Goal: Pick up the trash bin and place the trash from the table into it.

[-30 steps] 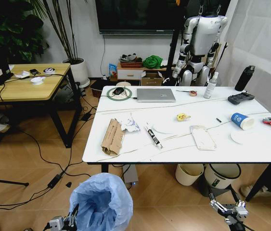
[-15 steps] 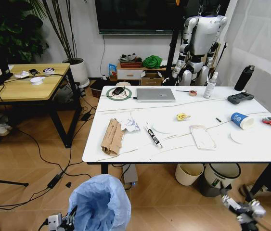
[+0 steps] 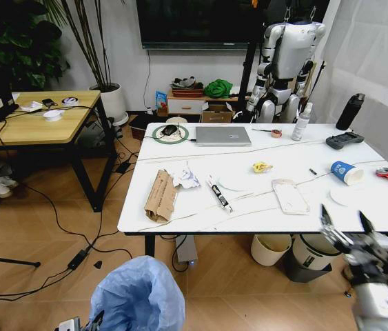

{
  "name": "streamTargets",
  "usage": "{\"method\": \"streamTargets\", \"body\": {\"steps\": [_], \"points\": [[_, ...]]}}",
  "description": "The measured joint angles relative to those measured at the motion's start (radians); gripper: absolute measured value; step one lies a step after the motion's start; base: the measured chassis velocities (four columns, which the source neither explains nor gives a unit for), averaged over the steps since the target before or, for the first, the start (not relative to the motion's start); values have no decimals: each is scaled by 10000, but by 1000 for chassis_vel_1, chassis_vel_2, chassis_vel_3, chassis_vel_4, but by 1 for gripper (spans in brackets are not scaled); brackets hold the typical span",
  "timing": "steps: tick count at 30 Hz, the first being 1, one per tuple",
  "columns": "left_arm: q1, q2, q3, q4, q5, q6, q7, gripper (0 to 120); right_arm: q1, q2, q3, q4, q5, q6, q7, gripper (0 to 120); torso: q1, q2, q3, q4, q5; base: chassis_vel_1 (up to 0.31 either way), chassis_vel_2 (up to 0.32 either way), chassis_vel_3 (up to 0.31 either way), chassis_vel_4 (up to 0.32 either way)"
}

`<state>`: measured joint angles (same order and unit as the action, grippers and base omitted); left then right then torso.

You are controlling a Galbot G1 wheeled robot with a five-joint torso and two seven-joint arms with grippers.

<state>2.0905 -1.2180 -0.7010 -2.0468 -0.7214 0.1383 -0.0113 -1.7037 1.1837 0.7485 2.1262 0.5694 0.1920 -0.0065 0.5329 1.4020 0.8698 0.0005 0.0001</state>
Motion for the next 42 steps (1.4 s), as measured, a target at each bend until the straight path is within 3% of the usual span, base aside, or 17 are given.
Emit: {"method": "streamTargets", "body": {"steps": [6, 15, 22, 31, 42], "points": [[-122, -127, 58, 82, 100, -242, -51, 0, 1324, -77, -1130, -576, -35, -1341, -464, 100, -4, -8, -6, -1, 0, 0, 0, 0, 0], [-714, 443, 235, 121, 181, -447, -234, 0, 2636, -41, -2220, -2047, -20, -1746, -1067, 100, -6, -15, -9, -5, -2, 0, 0, 0, 0], [-933, 539, 185, 165, 101, -16, -154, 0, 3706, -168, -3391, -3173, -181, -1511, -1563, 100, -9, -18, -11, -5, -2, 0, 0, 0, 0], [-867, 217, 18, 146, 345, 88, -107, 0, 5341, -114, -4933, -4183, -341, -1714, -1217, 100, -10, -23, -13, -2, -2, 0, 0, 0, 0], [-372, -109, -288, -66, 557, -201, -103, 0, 6366, -743, -6252, -4484, 102, -3558, 204, 98, -11, -24, -15, -4, -3, 0, 0, 0, 0]]}}
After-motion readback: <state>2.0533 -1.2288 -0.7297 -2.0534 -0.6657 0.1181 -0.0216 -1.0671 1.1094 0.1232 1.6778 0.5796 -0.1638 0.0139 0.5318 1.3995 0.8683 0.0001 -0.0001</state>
